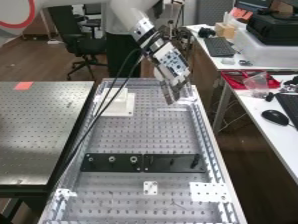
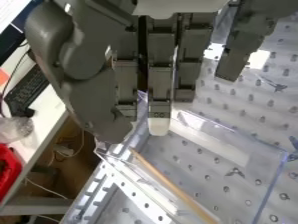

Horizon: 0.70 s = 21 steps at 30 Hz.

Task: Grab the chopstick and place it in the clear container

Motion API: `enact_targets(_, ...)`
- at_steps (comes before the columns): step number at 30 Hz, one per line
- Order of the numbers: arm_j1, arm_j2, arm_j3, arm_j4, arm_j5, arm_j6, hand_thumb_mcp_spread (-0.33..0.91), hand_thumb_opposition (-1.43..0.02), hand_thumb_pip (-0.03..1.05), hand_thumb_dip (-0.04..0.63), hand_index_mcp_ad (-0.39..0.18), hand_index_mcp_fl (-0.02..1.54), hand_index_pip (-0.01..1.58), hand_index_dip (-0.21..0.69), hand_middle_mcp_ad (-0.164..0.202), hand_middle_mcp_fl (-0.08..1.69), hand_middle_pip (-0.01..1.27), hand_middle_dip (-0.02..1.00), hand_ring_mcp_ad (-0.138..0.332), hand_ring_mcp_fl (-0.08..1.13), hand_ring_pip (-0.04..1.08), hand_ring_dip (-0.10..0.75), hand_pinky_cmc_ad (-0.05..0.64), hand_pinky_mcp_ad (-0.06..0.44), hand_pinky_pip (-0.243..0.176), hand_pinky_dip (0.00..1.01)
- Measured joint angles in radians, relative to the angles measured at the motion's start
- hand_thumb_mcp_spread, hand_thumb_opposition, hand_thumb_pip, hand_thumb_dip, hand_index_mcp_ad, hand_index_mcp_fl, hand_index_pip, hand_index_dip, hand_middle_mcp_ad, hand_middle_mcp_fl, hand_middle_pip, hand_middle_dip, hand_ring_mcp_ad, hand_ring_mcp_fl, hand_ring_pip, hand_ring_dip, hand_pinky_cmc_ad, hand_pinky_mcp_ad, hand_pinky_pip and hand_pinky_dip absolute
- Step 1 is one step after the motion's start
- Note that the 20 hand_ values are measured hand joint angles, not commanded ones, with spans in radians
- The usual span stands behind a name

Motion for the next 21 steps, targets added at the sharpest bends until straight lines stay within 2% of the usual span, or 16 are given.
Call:
enact_targets(2, 0.000, 0.004, 0.002, 0.001, -0.005, 0.001, 0.48, -0.90, 0.70, 0.337, -0.087, 0.53, 0.89, 0.084, 0.054, 0.56, 0.64, 0.65, 0.068, 0.39, 0.17, 0.431, 0.328, 0.264, -0.065, 0.59)
enact_targets(6, -0.001, 0.018, -0.001, 0.010, -0.007, 0.001, 0.48, -0.88, 0.71, 0.333, -0.087, 0.52, 0.89, 0.084, 0.054, 0.56, 0.64, 0.63, 0.070, 0.39, 0.17, 0.415, 0.332, 0.264, -0.065, 0.60)
enact_targets(12, -0.007, 0.086, -0.038, 0.054, 0.002, -0.025, 0.48, -0.88, 0.71, 0.333, -0.087, 0.52, 0.89, 0.084, 0.051, 0.56, 0.64, 0.63, 0.070, 0.39, 0.18, 0.415, 0.332, 0.264, -0.075, 0.60)
enact_targets(17, -0.012, 0.167, -0.115, 0.115, 0.017, -0.054, 0.49, -0.87, 0.71, 0.333, -0.077, 0.51, 0.86, 0.082, 0.051, 0.56, 0.64, 0.63, 0.070, 0.39, 0.18, 0.415, 0.332, 0.265, -0.075, 0.60)
enact_targets(21, -0.015, 0.243, -0.205, 0.195, 0.034, -0.100, 0.47, -0.85, 0.63, 0.332, -0.073, 0.46, 0.77, 0.082, 0.051, 0.52, 0.62, 0.63, 0.065, 0.37, 0.18, 0.415, 0.328, 0.279, -0.075, 0.62)
